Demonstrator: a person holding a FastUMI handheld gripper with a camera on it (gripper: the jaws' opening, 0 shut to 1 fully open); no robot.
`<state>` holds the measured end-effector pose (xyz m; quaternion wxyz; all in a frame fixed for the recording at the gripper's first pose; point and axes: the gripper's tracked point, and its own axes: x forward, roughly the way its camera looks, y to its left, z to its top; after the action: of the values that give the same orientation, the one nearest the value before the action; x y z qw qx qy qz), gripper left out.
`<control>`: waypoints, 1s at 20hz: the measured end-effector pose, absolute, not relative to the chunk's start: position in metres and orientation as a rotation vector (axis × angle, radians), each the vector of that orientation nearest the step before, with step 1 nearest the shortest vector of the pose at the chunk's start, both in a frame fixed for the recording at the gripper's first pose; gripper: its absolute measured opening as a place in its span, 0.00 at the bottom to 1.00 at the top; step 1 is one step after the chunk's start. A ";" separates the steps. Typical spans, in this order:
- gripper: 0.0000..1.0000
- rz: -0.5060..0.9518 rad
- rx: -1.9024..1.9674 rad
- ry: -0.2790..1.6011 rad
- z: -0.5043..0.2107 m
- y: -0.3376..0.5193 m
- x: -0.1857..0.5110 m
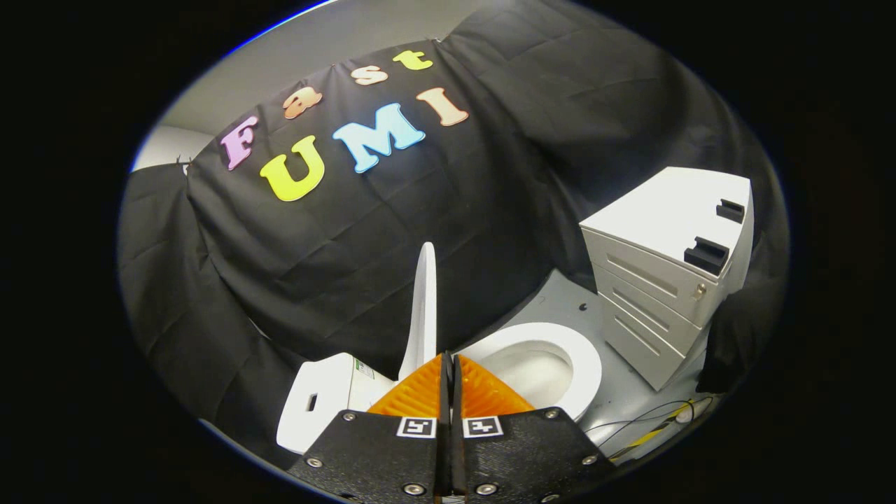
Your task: Open the toilet lid.
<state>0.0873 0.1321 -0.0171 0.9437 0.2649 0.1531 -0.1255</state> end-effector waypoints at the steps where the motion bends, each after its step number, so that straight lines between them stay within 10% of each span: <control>1: 0.00 -0.252 0.527 0.307 -0.013 0.134 0.088; 20: 0.00 -0.168 0.345 0.218 0.040 0.206 0.096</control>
<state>0.0963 0.2064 0.0397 0.9758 0.1710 0.1081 -0.0833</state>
